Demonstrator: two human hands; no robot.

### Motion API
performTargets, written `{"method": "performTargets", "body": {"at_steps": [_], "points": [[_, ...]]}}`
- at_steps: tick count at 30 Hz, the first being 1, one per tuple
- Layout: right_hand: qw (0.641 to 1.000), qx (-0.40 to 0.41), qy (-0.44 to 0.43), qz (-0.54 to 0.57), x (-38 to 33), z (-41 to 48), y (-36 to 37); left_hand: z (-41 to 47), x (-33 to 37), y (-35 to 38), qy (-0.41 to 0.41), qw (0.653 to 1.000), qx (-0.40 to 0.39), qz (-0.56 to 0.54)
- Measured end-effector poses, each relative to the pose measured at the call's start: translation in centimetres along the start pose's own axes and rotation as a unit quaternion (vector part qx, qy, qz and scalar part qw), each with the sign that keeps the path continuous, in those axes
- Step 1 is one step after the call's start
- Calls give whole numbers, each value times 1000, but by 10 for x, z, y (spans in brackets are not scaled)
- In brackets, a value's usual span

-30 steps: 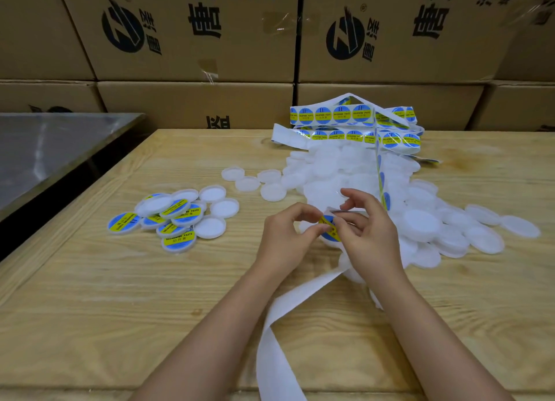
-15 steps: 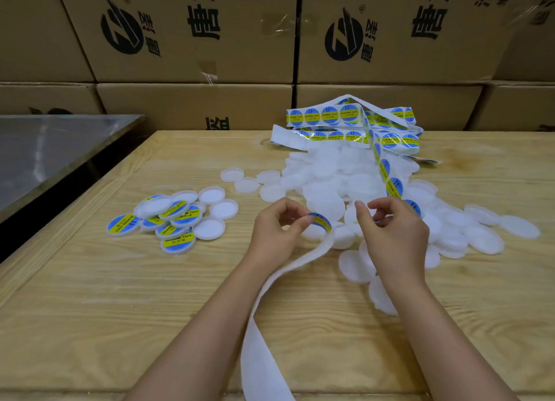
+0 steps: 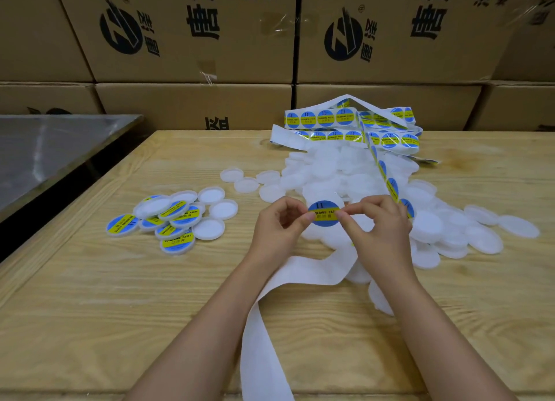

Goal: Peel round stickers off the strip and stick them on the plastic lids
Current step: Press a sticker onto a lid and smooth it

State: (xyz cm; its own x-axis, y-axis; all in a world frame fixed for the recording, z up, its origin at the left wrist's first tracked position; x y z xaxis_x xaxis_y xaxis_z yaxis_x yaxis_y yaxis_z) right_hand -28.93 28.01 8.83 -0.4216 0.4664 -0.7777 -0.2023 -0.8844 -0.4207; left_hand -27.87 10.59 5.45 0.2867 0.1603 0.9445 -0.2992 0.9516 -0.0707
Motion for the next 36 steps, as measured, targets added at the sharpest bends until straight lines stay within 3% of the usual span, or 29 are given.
{"method": "performTargets", "body": {"at_steps": [4, 6, 9, 11, 15, 18, 21, 23, 28, 36], "points": [[1000, 2, -3, 14, -2, -1, 2, -1, -11, 6, -40, 999, 1, 19], [999, 20, 6, 39, 0, -2, 0, -2, -18, 8, -43, 991, -11, 125], [998, 48, 16, 47, 3, -1, -6, -3, -30, 21, -1, 911, -97, 401], [997, 61, 18, 39, 5, 0, -8, -5, -32, 27, 16, 877, -124, 464], [996, 73, 8, 44, 3, -1, -10, -4, -26, 19, 33, 926, -73, 368], [997, 56, 15, 53, 3, -1, -7, -3, -18, 8, 20, 971, -13, 237], [998, 17, 18, 55, -1, -3, 0, -3, -11, 6, -11, 996, -4, 93], [999, -5, 17, 49, -2, -4, 6, -4, -6, 9, -23, 999, -30, -1], [998, -31, 36, 46, 6, -6, 13, -6, -1, 15, -40, 993, -73, -88], [992, -5, 70, 105, 11, -5, 14, -9, -16, 25, -109, 985, -91, -95]]}}
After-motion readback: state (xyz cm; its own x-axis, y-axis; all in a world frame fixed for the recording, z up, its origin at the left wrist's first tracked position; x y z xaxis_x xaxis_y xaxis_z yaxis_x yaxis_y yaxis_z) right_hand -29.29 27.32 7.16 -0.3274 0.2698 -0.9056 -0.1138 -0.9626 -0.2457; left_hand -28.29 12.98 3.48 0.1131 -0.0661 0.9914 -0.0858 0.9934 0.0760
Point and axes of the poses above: each hand's wrist, its own z-axis towards the middle knuckle, its own y-axis out of the palm, x = y × z, the point moved 8 cm from there along z, towards the middle knuckle, and after that the axes turned 5 degrees about z, right-handed, at the moved point
